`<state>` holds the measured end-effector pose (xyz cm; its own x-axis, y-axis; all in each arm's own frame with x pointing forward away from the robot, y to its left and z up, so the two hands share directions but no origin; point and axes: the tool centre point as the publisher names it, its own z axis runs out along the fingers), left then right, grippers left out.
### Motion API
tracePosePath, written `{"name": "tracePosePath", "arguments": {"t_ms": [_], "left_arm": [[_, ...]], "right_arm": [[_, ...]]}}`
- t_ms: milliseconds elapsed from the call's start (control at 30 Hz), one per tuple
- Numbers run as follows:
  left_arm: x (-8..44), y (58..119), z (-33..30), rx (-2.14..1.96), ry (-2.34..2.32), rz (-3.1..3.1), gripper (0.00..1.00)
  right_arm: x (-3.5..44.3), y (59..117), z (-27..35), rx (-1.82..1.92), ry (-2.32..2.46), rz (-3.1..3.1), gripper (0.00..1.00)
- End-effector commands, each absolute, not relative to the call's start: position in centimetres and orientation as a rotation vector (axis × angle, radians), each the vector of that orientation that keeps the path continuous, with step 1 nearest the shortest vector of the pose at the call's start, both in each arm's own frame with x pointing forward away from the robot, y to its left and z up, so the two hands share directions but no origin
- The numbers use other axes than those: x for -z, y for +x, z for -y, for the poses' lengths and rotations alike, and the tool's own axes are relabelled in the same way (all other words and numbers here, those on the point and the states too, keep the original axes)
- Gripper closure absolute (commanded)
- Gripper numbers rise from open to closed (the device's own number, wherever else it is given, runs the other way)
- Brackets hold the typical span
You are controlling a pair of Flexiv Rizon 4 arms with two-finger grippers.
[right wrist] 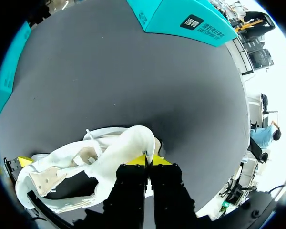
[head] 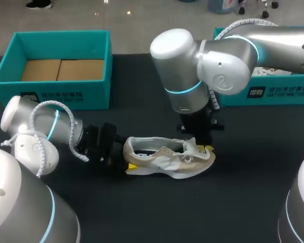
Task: Take the shoe out of the shoebox, open the shoe tongue, remove and reinsert the insole, then place the shoe into the shoebox
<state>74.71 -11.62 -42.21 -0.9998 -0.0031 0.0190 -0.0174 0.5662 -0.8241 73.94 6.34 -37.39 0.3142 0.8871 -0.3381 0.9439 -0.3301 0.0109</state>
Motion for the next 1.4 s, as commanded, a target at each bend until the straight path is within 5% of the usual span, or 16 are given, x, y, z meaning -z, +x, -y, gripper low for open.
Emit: {"name": "tracePosePath", "arguments": {"t_ms": [33, 200, 300, 867, 1400], "left_arm": [[42.6, 74.7, 11.6, -1.450, 0.020, 2.772, 1.00], [42.6, 74.7, 11.6, -1.450, 0.020, 2.772, 1.00], [42.6, 74.7, 11.6, -1.450, 0.020, 2.772, 1.00], [42.6, 74.7, 11.6, -1.450, 0.020, 2.772, 1.00], [42.6, 74.7, 11.6, -1.450, 0.020, 2.772, 1.00]], "right_arm": [[38.9, 73.8, -6.9, 0.422, 2.415, -1.555, 1.00], [38.0, 73.9, -7.2, 0.383, 2.417, -1.553, 0.53], [37.0, 73.8, -7.6, 0.355, 2.410, -1.560, 0.00], [28.8, 72.6, -12.0, -0.007, 2.287, -1.874, 0.00], [26.0, 72.8, -17.6, -0.125, 1.533, -2.404, 0.00]]}}
